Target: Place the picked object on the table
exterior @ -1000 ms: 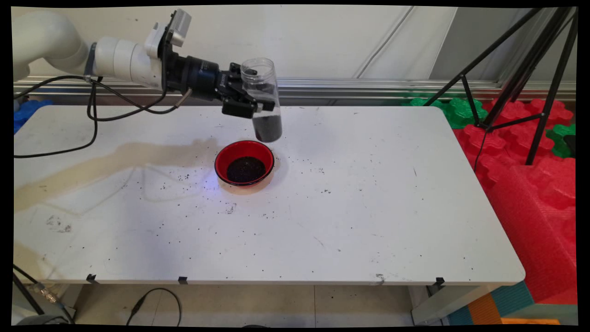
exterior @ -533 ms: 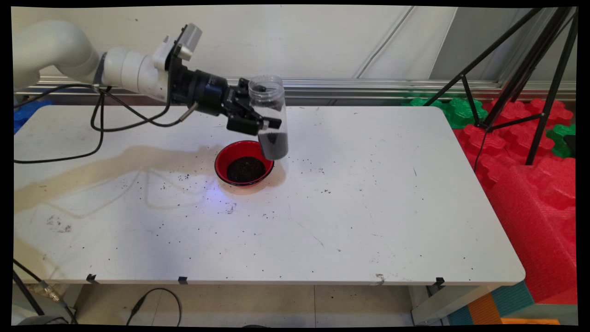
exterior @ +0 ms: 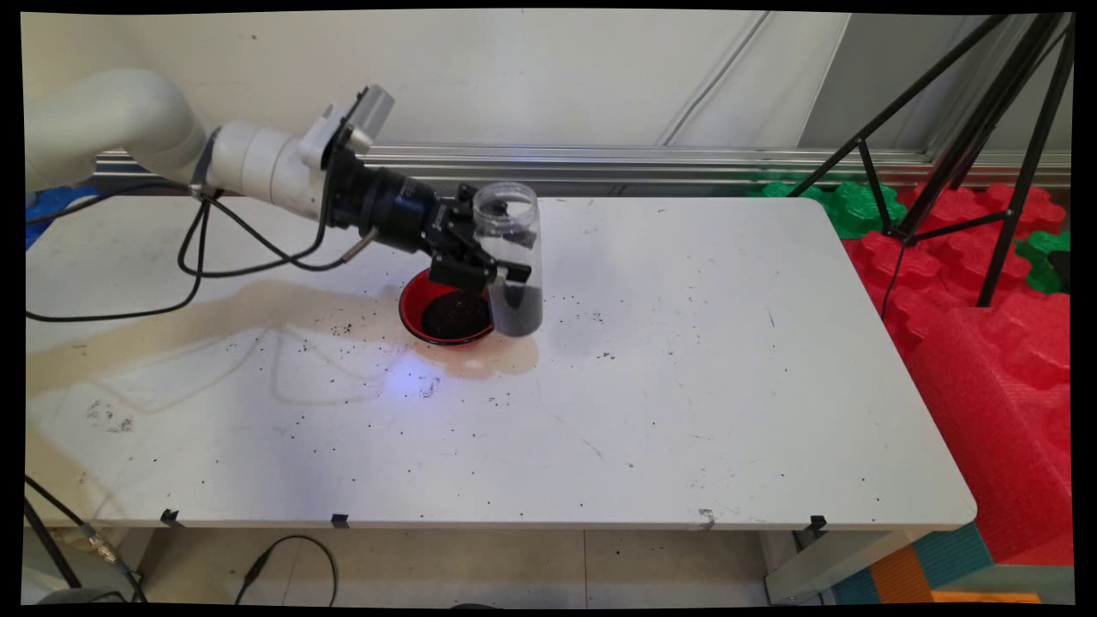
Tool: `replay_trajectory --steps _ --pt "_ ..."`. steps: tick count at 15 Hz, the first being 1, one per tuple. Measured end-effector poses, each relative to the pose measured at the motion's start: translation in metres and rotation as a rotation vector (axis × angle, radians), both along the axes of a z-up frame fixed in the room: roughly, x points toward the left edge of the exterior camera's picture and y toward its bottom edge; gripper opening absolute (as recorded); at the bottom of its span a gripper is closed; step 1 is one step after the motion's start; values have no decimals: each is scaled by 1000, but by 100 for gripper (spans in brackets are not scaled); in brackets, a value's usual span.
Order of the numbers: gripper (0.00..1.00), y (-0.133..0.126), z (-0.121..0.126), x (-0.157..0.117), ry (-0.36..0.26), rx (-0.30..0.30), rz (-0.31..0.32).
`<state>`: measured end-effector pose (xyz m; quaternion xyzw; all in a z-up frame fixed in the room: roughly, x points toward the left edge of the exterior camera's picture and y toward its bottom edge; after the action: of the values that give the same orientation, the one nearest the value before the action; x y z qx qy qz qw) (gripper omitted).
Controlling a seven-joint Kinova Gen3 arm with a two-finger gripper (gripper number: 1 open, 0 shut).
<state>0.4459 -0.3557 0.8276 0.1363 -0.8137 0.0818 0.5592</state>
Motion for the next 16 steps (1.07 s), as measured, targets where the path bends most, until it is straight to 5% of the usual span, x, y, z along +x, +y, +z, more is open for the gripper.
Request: replay_trajectory --steps 16 --pt "0 16 -56 -21 -55 26 -84"
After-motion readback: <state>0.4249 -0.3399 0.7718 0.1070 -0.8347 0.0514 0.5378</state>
